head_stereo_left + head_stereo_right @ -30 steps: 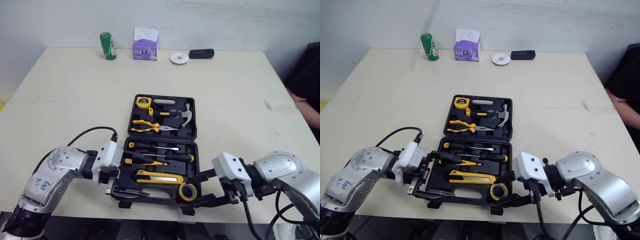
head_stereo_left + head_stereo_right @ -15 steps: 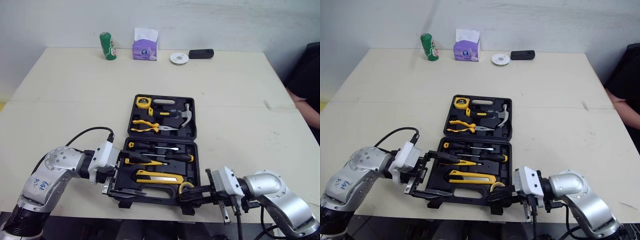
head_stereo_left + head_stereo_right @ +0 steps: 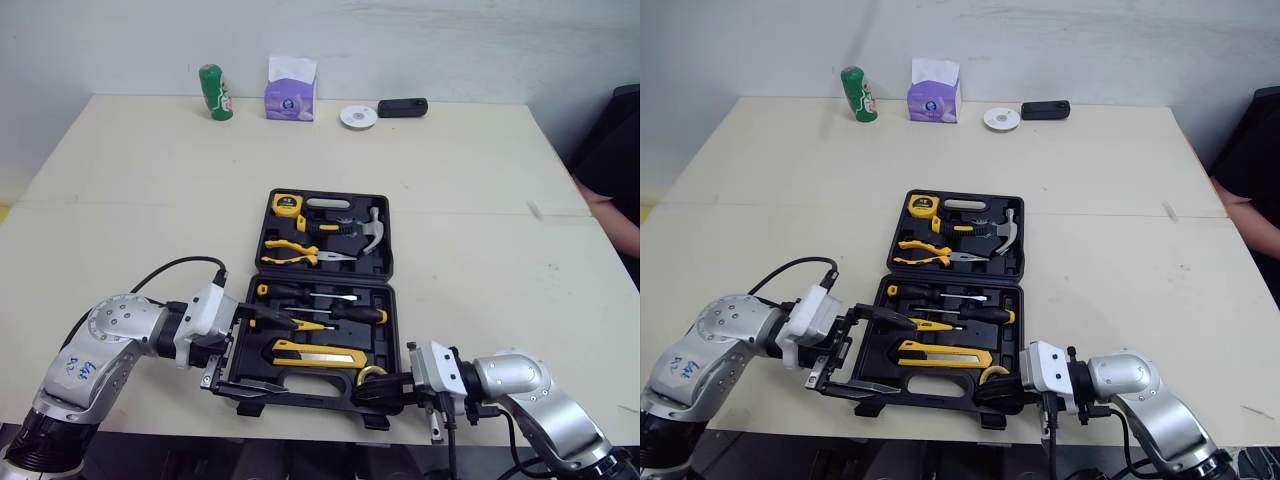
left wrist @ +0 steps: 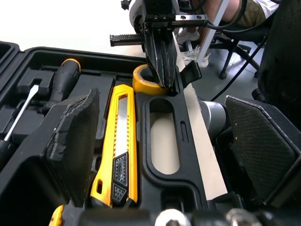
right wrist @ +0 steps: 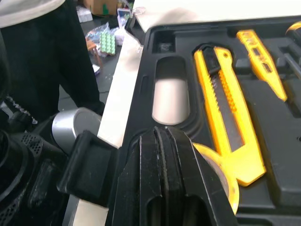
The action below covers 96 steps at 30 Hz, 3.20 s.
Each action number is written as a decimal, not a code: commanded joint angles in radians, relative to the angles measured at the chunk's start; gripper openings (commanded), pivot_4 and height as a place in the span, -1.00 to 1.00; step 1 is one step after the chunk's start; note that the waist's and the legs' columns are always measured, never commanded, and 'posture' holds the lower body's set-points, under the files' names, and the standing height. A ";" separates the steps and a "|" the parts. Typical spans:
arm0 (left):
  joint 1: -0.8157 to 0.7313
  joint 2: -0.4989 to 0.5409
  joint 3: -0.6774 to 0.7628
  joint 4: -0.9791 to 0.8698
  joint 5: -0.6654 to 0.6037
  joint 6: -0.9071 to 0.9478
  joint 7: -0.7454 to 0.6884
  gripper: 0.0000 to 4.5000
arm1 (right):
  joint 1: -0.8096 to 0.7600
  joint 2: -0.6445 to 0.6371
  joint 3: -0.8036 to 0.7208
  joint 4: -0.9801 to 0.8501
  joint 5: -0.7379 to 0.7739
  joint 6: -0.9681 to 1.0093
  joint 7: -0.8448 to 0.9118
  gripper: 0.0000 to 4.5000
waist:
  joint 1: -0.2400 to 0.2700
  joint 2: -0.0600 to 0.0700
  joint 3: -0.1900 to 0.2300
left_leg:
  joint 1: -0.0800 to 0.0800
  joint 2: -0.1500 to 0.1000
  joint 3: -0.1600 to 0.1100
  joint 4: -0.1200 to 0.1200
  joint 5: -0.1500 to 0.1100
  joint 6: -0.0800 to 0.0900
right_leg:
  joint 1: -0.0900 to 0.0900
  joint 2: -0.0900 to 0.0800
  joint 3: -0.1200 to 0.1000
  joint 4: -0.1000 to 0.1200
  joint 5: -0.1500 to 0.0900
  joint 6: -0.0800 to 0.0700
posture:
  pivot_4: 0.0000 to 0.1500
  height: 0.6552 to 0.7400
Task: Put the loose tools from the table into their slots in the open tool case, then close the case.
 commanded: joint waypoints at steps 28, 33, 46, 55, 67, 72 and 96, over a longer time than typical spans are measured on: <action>0.001 -0.004 0.055 0.006 -0.007 -0.014 0.057 1.00 | 0.043 0.025 -0.005 0.164 0.064 0.018 -0.065 -0.99 | 0.000 -0.004 -0.004 | 0.018 0.002 -0.001 -0.006 -0.006 0.003 | 0.017 -0.001 -0.001 -0.005 -0.001 -0.005 | 1.00 1.00; -0.013 -0.006 0.132 0.056 -0.012 -0.001 0.112 1.00 | 0.026 -0.022 -0.061 0.018 0.110 0.080 -0.088 -0.99 | 0.001 0.000 -0.001 | 0.015 0.001 -0.001 -0.006 -0.006 0.003 | 0.014 -0.001 -0.001 -0.006 -0.001 -0.005 | 1.00 1.00; -0.008 -0.145 0.389 0.420 0.033 -0.159 0.319 0.25 | 0.050 -0.029 -0.386 -0.005 0.172 0.221 -0.334 -1.00 | 0.001 0.000 0.000 | -0.001 0.001 -0.002 -0.002 -0.002 -0.001 | 0.000 -0.001 -0.006 -0.002 0.000 -0.003 | 1.00 1.00; -0.056 -0.206 0.253 0.484 0.139 -0.109 0.417 -0.99 | -0.069 -0.028 -0.288 0.174 0.005 0.245 -0.375 -1.00 | 0.001 0.000 0.000 | -0.001 0.000 -0.001 -0.002 -0.002 0.000 | -0.001 -0.001 -0.005 0.000 0.001 -0.002 | 1.00 1.00; -0.153 -0.240 0.127 0.553 0.224 -0.039 0.445 -0.99 | -0.298 0.030 -0.163 0.324 -0.086 0.214 -0.342 -1.00 | 0.000 0.000 0.000 | -0.001 0.001 -0.001 -0.001 0.000 -0.002 | -0.002 0.000 -0.004 0.002 0.001 -0.002 | 1.00 1.00; -0.192 -0.281 0.096 0.566 0.237 -0.042 0.460 -0.99 | -0.351 0.053 -0.131 0.357 -0.106 0.209 -0.319 -1.00 | 0.000 0.000 0.000 | -0.001 0.001 -0.001 -0.001 0.000 -0.002 | -0.002 0.000 -0.005 0.002 0.001 -0.002 | 1.00 1.00; -0.321 -0.342 0.051 0.708 0.337 -0.073 0.481 -0.99 | -0.446 0.094 -0.108 0.474 -0.201 0.150 -0.311 -1.00 | 0.003 0.000 0.000 | -0.001 0.000 -0.001 0.002 0.002 -0.002 | -0.002 -0.001 -0.005 0.008 0.001 -0.001 | 1.00 1.00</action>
